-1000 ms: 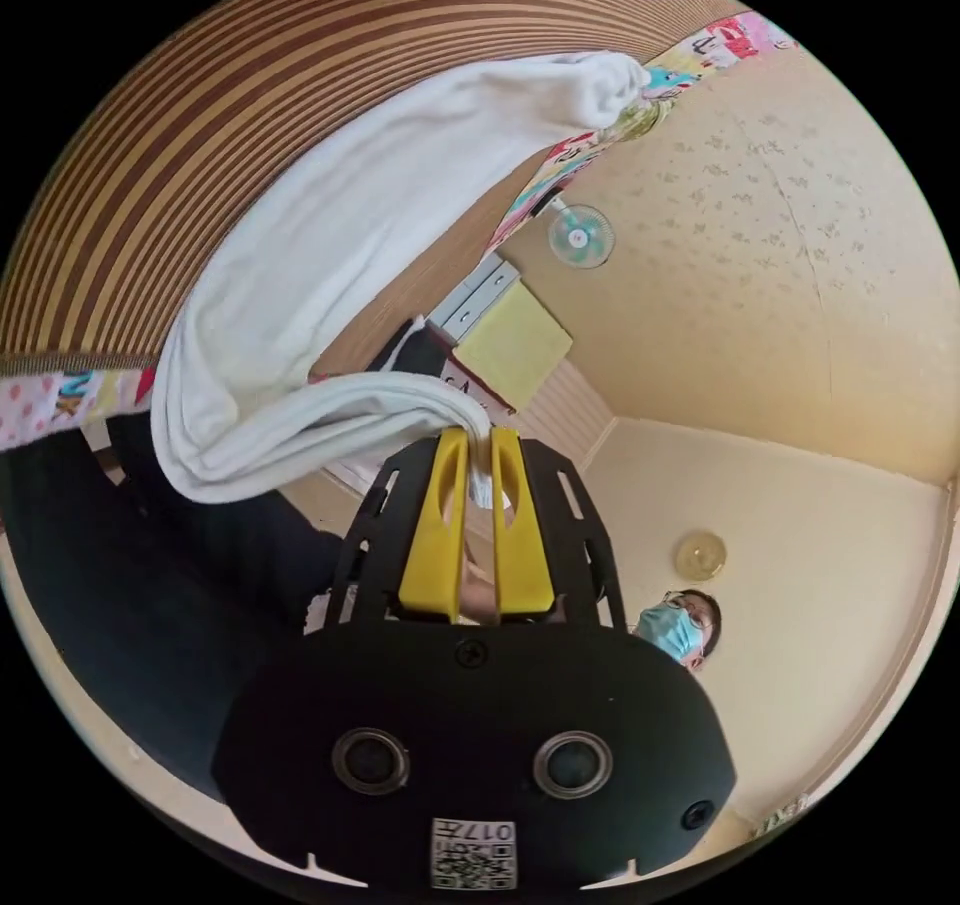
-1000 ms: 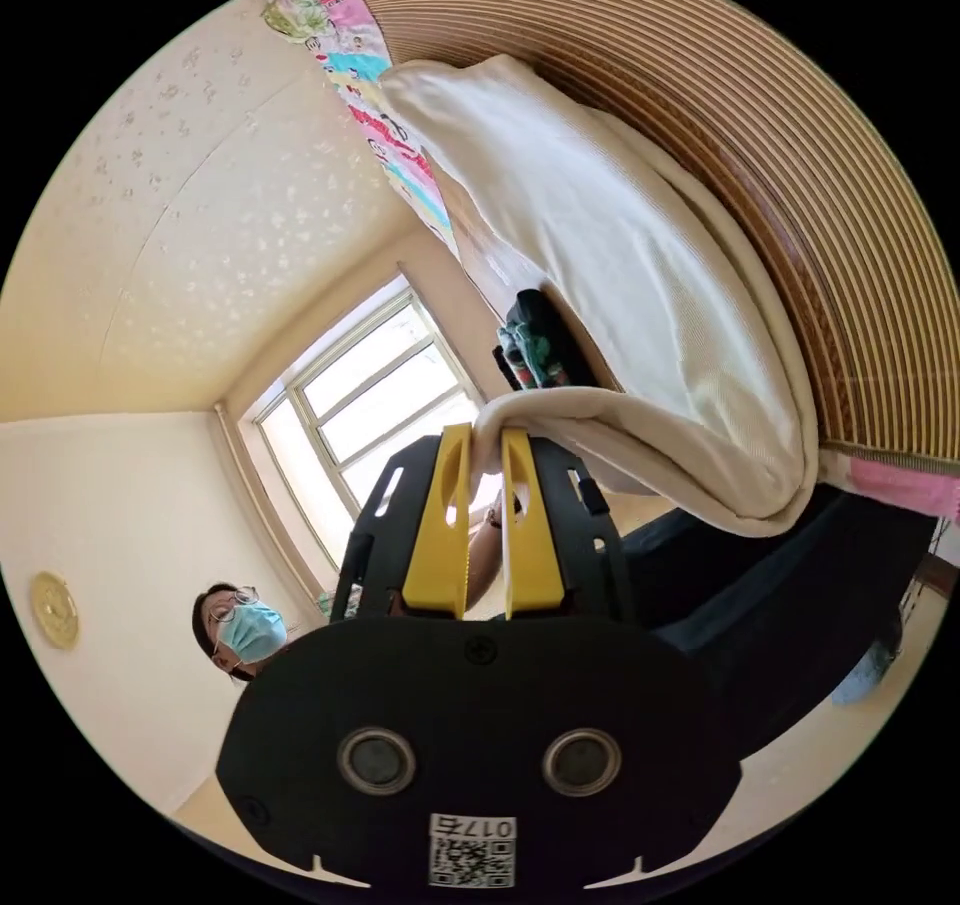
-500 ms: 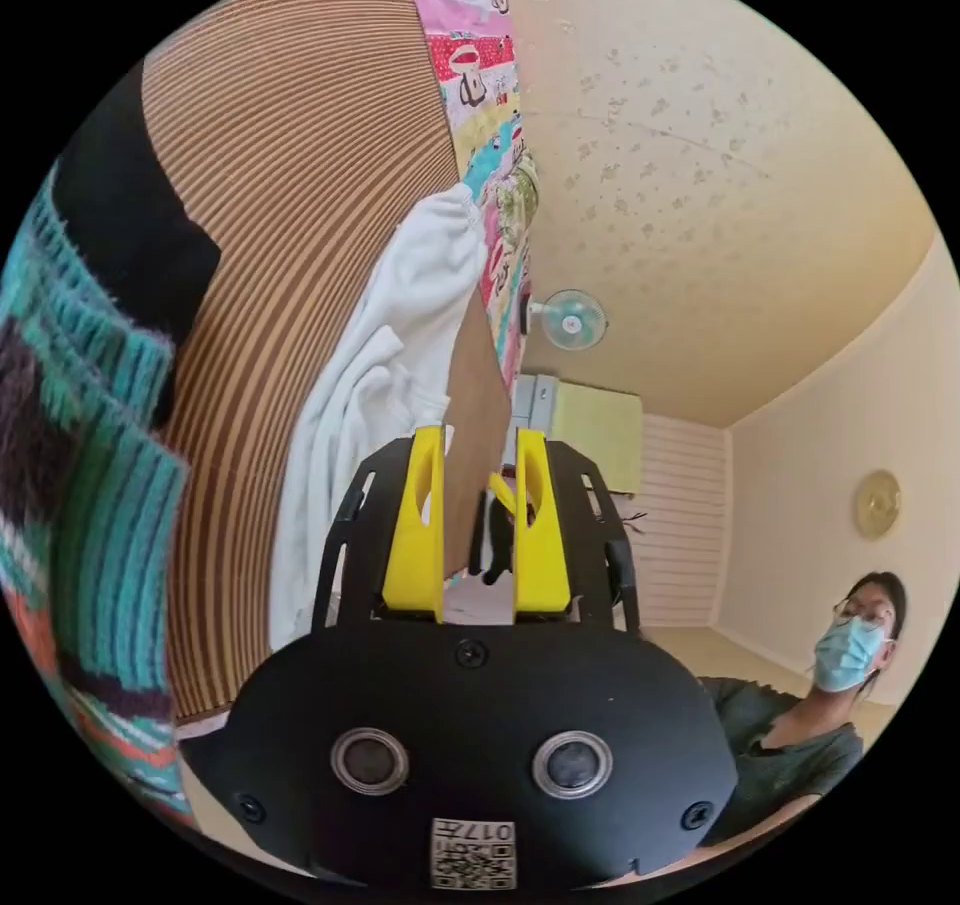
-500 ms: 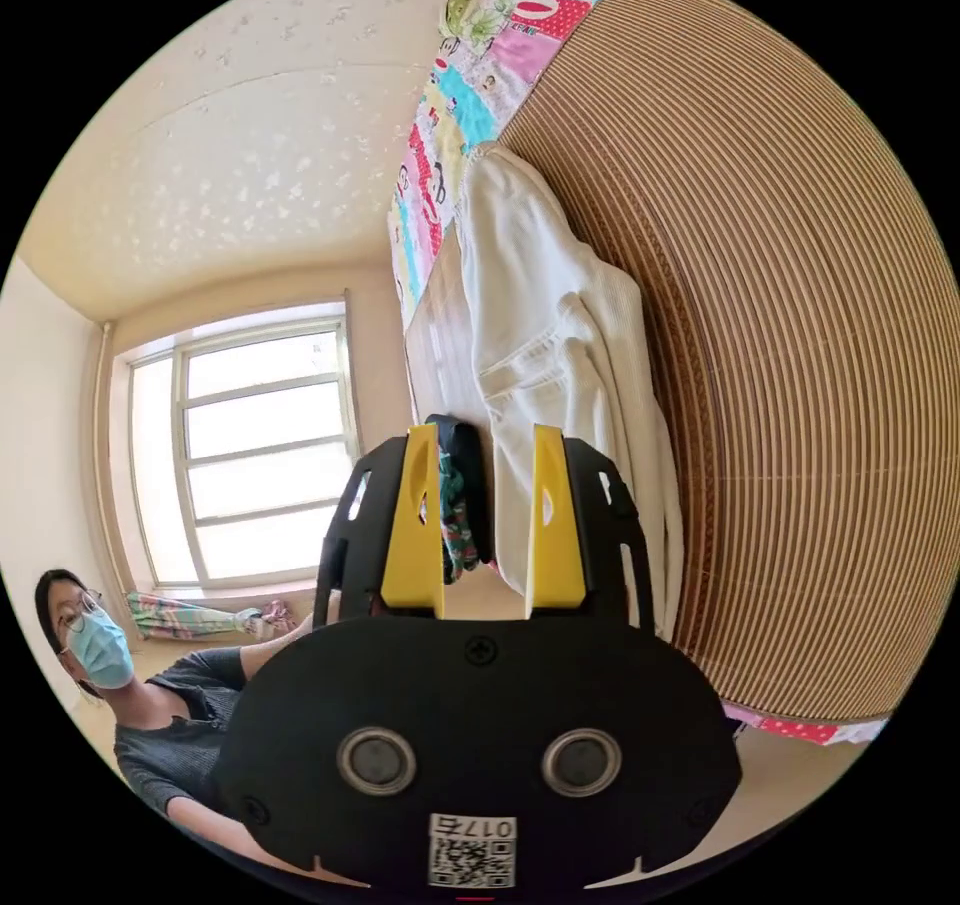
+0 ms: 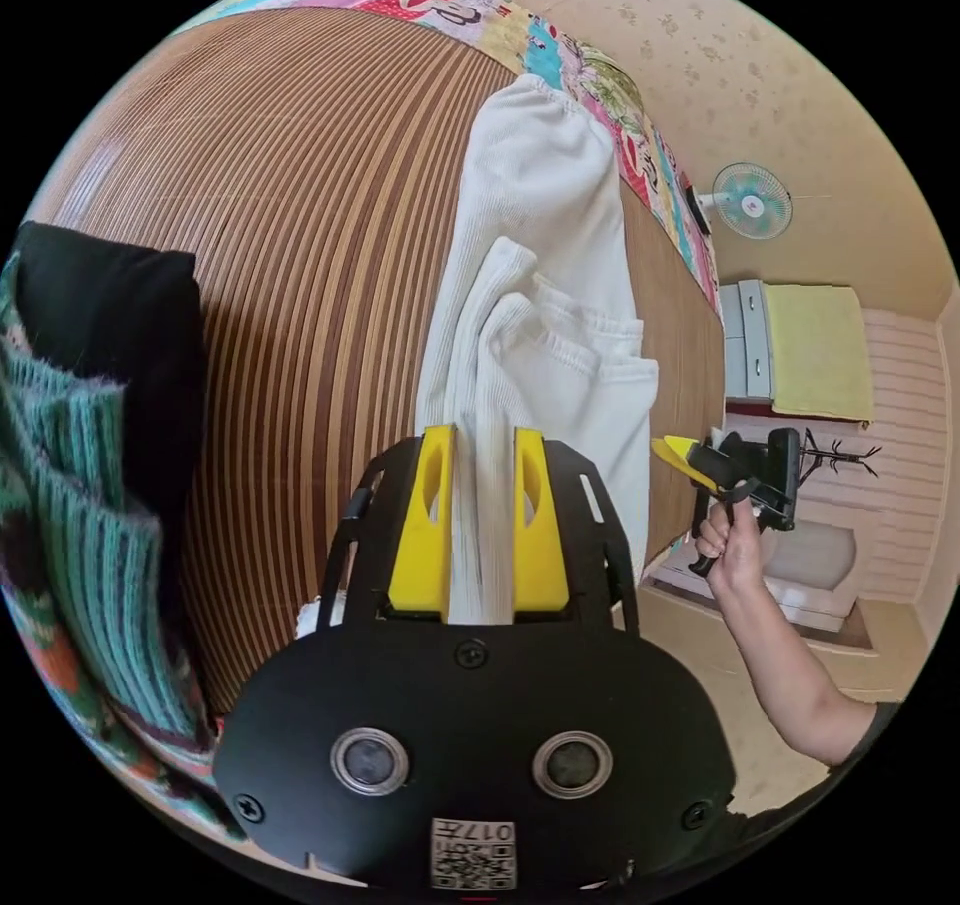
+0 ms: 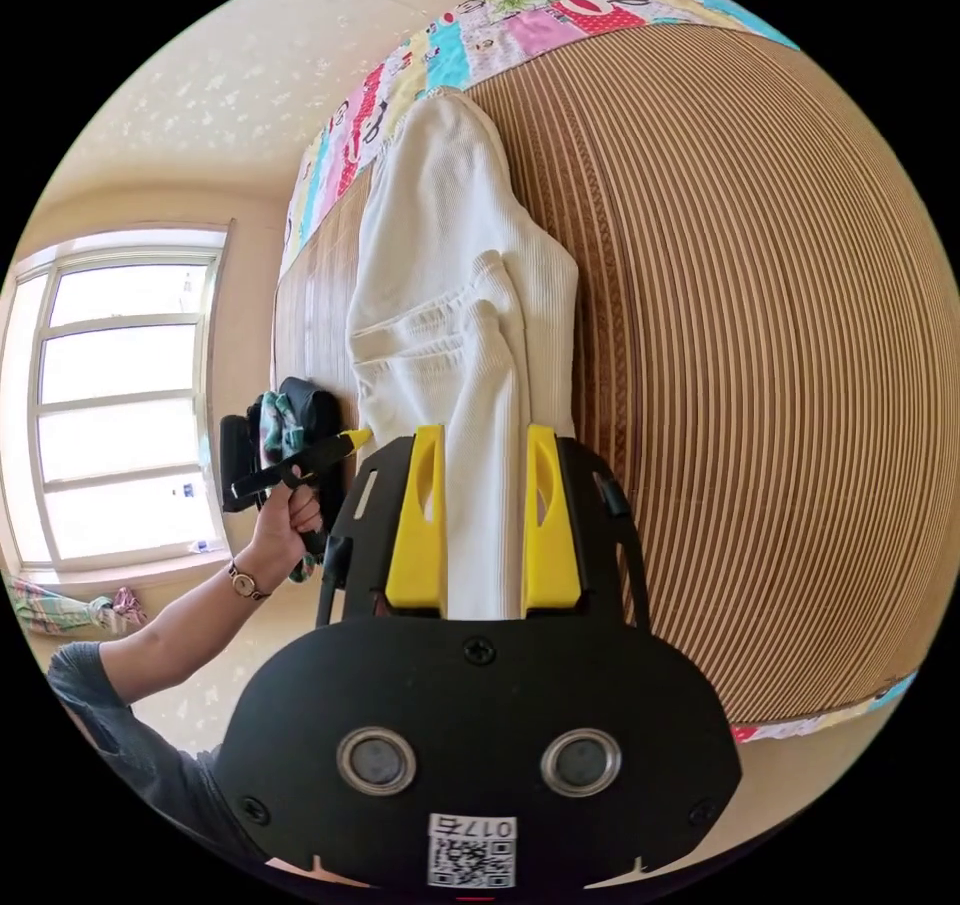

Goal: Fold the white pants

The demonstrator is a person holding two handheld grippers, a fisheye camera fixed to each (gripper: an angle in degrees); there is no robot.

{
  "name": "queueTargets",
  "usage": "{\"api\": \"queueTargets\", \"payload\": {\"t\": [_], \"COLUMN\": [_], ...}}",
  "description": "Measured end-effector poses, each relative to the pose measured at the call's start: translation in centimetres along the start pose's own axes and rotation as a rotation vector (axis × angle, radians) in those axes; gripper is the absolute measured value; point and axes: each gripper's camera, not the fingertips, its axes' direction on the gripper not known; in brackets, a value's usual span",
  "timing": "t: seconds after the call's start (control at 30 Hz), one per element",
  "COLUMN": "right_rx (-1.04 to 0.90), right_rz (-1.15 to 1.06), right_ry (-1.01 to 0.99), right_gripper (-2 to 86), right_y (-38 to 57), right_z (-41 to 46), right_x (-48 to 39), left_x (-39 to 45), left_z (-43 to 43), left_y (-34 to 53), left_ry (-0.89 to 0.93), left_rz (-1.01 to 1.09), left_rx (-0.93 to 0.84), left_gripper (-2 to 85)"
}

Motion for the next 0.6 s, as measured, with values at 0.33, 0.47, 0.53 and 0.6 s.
{"api": "queueTargets", "payload": {"t": [0.33,0.47,0.53,0.6], "right_rx": [0.159,0.192,0.129,0.007], "right_rz": [-0.066,-0.020,-0.001,0.088], "right_ry": [-0.075,-0.078,0.015,0.085], "right_gripper": [3.3,3.4,3.8,4.4], "right_y": [4.1,2.3,0.1,-1.0], "right_z": [-5.4,-5.7,-3.5,-1.6], "right_x": [-3.5,-2.3,-0.6,1.4], "left_x": [4.8,4.6,3.1,1.3], "left_z": [-3.7,-3.4,-1.5,-0.3], "left_y": [5.6,4.4,3.2,2.6], "left_ry": [0.091,0.007,0.000,-0.036], "left_rz": [0.175,0.169,0.094,0.009], "left_rx": [0.112,0.136,0.116,0.110], "left_gripper": [2.0,2.7,3.0,3.2]}}
